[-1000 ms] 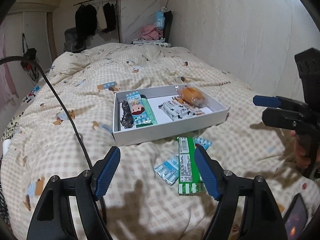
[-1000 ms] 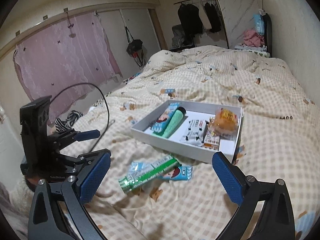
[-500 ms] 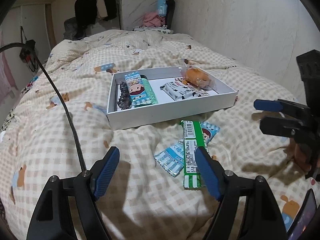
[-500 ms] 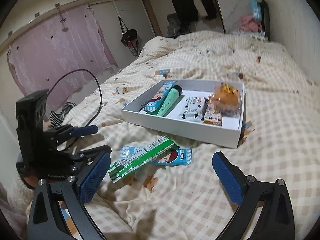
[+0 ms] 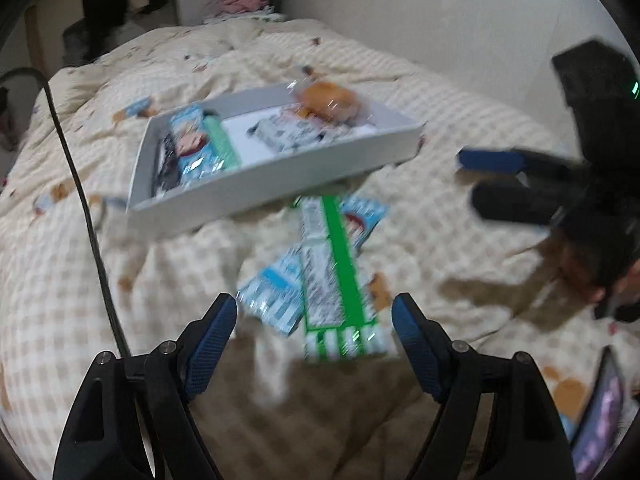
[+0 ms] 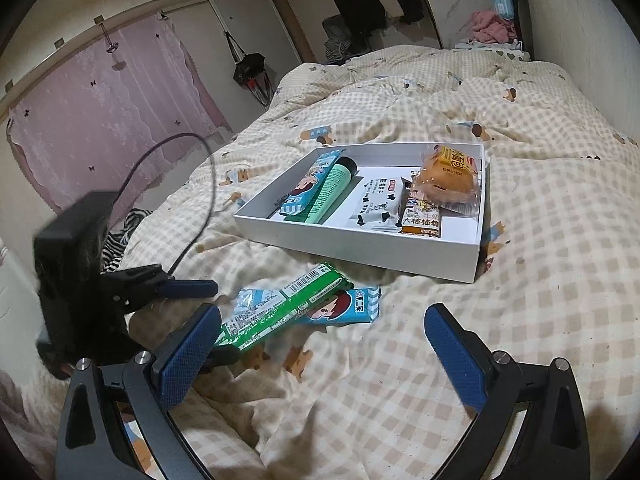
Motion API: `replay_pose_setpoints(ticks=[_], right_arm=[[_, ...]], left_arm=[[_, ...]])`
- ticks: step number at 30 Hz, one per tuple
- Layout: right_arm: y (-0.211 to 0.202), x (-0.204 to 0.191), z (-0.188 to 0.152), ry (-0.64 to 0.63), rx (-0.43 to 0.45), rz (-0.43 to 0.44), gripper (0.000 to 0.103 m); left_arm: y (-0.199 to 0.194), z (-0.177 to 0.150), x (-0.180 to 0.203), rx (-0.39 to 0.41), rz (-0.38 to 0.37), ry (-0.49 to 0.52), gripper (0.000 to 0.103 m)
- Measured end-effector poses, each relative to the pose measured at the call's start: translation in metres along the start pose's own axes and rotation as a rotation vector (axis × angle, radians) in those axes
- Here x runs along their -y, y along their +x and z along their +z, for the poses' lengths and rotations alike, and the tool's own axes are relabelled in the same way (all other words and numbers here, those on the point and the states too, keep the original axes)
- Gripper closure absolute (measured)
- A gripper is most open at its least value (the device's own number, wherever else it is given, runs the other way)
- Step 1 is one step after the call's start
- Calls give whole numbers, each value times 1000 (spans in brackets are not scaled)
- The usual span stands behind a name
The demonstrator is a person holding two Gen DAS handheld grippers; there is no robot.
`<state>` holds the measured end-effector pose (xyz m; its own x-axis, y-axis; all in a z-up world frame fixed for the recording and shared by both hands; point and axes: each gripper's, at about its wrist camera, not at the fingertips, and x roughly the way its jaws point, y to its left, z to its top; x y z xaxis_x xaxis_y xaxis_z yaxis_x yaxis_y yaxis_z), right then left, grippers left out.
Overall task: Organize objects
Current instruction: 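Move both grippers back toward the snacks lying beside the tray, then grasp the green snack stick with the left gripper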
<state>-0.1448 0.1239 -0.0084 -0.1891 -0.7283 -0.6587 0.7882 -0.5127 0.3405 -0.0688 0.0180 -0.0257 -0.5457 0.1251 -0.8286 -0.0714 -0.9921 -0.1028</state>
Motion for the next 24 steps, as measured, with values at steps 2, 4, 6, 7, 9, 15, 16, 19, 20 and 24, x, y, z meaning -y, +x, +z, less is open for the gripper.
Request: replay_pose_setpoints(ticks=[2, 4, 6, 7, 9, 15, 16, 19, 20, 24], right_arm=[[0, 1, 0, 5, -1, -2, 1], [1, 1, 1, 7, -1, -2, 1], [2, 1, 1, 6, -5, -6, 1], [2, 1, 1, 6, -6, -6, 1], [3, 2, 0, 10, -10, -6, 1], [5, 2, 0, 13, -16, -6, 1], [5, 2, 0, 13, -16, -6, 1], [5, 2, 0, 12, -16, -6, 1], [5, 2, 0, 12, -16, -6, 1], [5, 2, 0, 14, -16, -5, 1]], left_arm=[[-3, 10, 3, 0, -51, 36, 20], [2, 18, 5, -13, -55, 46, 21], [11, 21, 8, -36, -27, 63, 29], [15, 20, 10, -50, -19, 73, 30], [26, 18, 13, -89, -4, 91, 39], [41, 12, 15, -152, 58, 106, 50], [42, 11, 15, -156, 58, 107, 53], [42, 10, 13, -160, 61, 96, 60], [41, 10, 12, -161, 54, 86, 61], [25, 12, 5, -144, 58, 50, 61]])
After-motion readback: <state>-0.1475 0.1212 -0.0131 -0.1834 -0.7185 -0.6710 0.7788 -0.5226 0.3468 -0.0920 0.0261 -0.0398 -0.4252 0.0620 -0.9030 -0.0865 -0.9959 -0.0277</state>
